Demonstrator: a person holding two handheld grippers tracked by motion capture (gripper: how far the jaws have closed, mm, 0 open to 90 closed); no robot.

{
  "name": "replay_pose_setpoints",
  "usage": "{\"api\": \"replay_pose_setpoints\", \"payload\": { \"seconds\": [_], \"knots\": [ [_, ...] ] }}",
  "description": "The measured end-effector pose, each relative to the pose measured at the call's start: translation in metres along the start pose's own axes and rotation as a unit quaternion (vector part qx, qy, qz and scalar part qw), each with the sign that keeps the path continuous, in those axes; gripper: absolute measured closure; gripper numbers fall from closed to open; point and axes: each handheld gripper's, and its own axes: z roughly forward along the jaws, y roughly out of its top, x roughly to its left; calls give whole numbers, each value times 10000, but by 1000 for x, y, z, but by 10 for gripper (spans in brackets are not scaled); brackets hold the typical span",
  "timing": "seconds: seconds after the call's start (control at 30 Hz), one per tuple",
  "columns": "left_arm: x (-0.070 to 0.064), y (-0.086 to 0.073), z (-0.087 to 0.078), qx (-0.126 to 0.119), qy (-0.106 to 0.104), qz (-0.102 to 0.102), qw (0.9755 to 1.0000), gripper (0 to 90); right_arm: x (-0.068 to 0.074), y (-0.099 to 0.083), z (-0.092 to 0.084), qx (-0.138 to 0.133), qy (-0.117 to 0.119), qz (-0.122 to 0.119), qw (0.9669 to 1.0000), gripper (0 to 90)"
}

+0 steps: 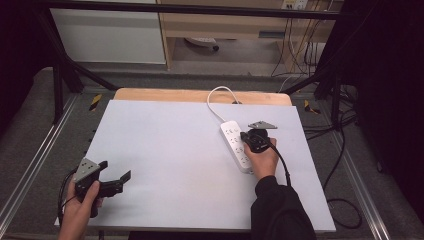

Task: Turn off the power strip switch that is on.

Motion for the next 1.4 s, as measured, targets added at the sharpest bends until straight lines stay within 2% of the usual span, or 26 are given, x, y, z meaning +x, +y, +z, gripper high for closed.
{"api": "replay_pose_setpoints", "payload": {
  "seconds": [0.43, 0.7, 1.07, 1.4],
  "knots": [
    [-1, 0, 0, 0, 4, -5, 10000, 59, 2, 1, 1, 90, -80, -118, 9999, 900],
    [0, 0, 0, 2, 8, -17, 10000, 59, 6, 2, 2, 121, -181, -288, 9993, 900],
    [0, 0, -1, -8, 25, -32, 10000, 59, 7, 3, 2, 164, -156, -391, 9990, 900],
    [0, 0, -1, -17, 28, 5, 10000, 59, 7, 4, 2, 204, -142, -286, 9993, 900]
  ]
}}
